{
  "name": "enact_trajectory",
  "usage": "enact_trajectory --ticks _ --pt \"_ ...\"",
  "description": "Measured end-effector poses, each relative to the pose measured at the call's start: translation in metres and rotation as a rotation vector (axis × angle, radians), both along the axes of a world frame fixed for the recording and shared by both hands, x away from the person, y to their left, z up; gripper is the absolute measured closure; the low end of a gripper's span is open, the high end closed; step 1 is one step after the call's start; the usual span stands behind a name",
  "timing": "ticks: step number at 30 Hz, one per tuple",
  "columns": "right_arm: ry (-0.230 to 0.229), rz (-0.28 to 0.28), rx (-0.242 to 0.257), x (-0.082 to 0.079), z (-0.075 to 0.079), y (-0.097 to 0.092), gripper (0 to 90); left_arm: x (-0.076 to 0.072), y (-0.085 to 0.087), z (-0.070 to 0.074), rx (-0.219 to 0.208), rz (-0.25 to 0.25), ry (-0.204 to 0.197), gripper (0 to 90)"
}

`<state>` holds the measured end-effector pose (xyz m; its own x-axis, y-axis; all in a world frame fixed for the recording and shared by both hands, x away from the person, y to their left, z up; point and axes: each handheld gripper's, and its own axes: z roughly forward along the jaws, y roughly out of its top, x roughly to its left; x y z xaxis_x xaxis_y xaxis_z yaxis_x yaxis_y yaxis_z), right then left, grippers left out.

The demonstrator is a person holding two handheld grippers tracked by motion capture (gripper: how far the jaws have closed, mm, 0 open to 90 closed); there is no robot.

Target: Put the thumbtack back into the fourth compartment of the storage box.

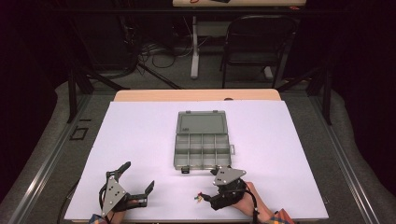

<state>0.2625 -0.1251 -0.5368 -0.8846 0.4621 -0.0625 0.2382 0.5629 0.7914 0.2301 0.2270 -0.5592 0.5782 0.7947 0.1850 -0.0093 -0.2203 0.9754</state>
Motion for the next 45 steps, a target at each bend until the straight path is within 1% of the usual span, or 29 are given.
enact_trajectory --ticks 1,2,3,8,10,11,13,14,15,16,19,20,21,22,23,24,25,26,29,30,33,34,36,37,38,41,42,43,45 --pt "0.009 0.009 -0.008 0.001 0.000 0.002 24.1 0.000 0.000 0.000 -0.001 0.001 0.001 0.3" --pt "0.009 0.009 -0.008 0.001 0.000 0.002 24.1 0.000 0.000 0.000 -0.001 0.001 0.001 0.3" --pt "0.023 0.024 -0.026 0.005 -0.002 0.005 31.7 0.000 0.001 0.000 -0.002 0.001 0.001 0.3" --pt "0.043 0.059 -0.059 0.008 -0.004 0.014 44.9 0.000 0.000 0.000 -0.001 0.002 0.001 0.3" --pt "0.048 0.071 -0.063 0.009 -0.004 0.015 46.6 0.000 0.000 0.000 -0.002 0.001 0.001 0.3" --pt "0.058 0.089 -0.070 0.010 -0.005 0.018 52.0 0.000 0.000 0.000 -0.001 0.002 0.001 0.3" --pt "0.064 0.096 -0.076 0.010 -0.005 0.019 53.4 0.000 0.000 0.000 -0.001 0.002 0.001 0.3" --pt "0.075 0.118 -0.088 0.011 -0.007 0.022 58.3 0.000 0.000 0.000 -0.001 0.002 0.000 0.3" --pt "0.075 0.118 -0.088 0.011 -0.007 0.022 58.3 0.000 0.000 0.000 -0.001 0.002 0.000 0.3" --pt "0.081 0.135 -0.098 0.012 -0.008 0.025 62.8 0.000 0.000 0.000 -0.001 0.003 0.000 0.3" --pt "0.086 0.151 -0.108 0.012 -0.009 0.027 65.4 0.000 0.001 0.000 -0.002 0.003 0.000 0.3" --pt "0.093 0.170 -0.117 0.012 -0.010 0.029 68.1 0.000 0.001 0.000 -0.002 0.004 -0.001 0.3" --pt "0.093 0.170 -0.117 0.012 -0.010 0.029 68.1 0.000 0.001 0.000 -0.002 0.004 -0.001 0.3" --pt "0.101 0.173 -0.119 0.013 -0.012 0.030 71.7 0.000 0.001 0.000 -0.003 0.004 -0.001 0.3" --pt "0.101 0.173 -0.119 0.013 -0.012 0.030 71.7 0.000 0.001 0.000 -0.003 0.004 -0.001 0.3" --pt "0.114 0.174 -0.121 0.013 -0.013 0.030 74.5 -0.001 0.001 0.001 -0.002 0.003 -0.002 0.3" --pt "0.114 0.174 -0.121 0.013 -0.013 0.030 74.5 -0.001 0.001 0.001 -0.002 0.003 -0.002 0.3" --pt "0.131 0.169 -0.119 0.014 -0.014 0.030 76.3 -0.001 0.001 0.001 -0.003 0.003 -0.002 0.3" --pt "0.139 0.170 -0.111 0.016 -0.015 0.030 78.0 -0.001 0.001 0.001 -0.003 0.002 -0.002 0.3" --pt "0.153 0.159 -0.106 0.016 -0.015 0.030 79.2 -0.001 0.001 0.001 -0.003 0.002 -0.003 0.3" --pt "0.164 0.152 -0.102 0.017 -0.015 0.030 79.2 -0.001 0.001 0.001 -0.004 0.003 -0.003 0.3" --pt "0.180 0.136 -0.094 0.018 -0.015 0.030 79.2 -0.001 0.001 0.001 -0.004 0.003 -0.003 0.4" --pt "0.189 0.128 -0.090 0.018 -0.016 0.031 79.0 -0.001 0.001 0.001 -0.004 0.003 -0.003 0.3" --pt "0.189 0.128 -0.090 0.018 -0.016 0.031 79.0 -0.001 0.001 0.001 -0.004 0.003 -0.003 0.4" --pt "0.195 0.137 -0.099 0.017 -0.016 0.032 76.2 -0.001 0.001 0.001 -0.004 0.004 -0.004 0.3" --pt "0.196 0.136 -0.111 0.017 -0.018 0.033 76.3 -0.001 0.001 0.001 -0.004 0.004 -0.005 0.4" --pt "0.200 0.132 -0.107 0.018 -0.018 0.032 78.9 -0.001 0.001 0.001 -0.004 0.003 -0.005 0.4" --pt "0.200 0.132 -0.107 0.018 -0.018 0.032 78.9 -0.001 0.001 0.001 -0.004 0.003 -0.005 0.4" --pt "0.194 0.122 -0.106 0.019 -0.019 0.032 82.3 -0.001 0.001 0.001 -0.004 0.003 -0.006 0.3"
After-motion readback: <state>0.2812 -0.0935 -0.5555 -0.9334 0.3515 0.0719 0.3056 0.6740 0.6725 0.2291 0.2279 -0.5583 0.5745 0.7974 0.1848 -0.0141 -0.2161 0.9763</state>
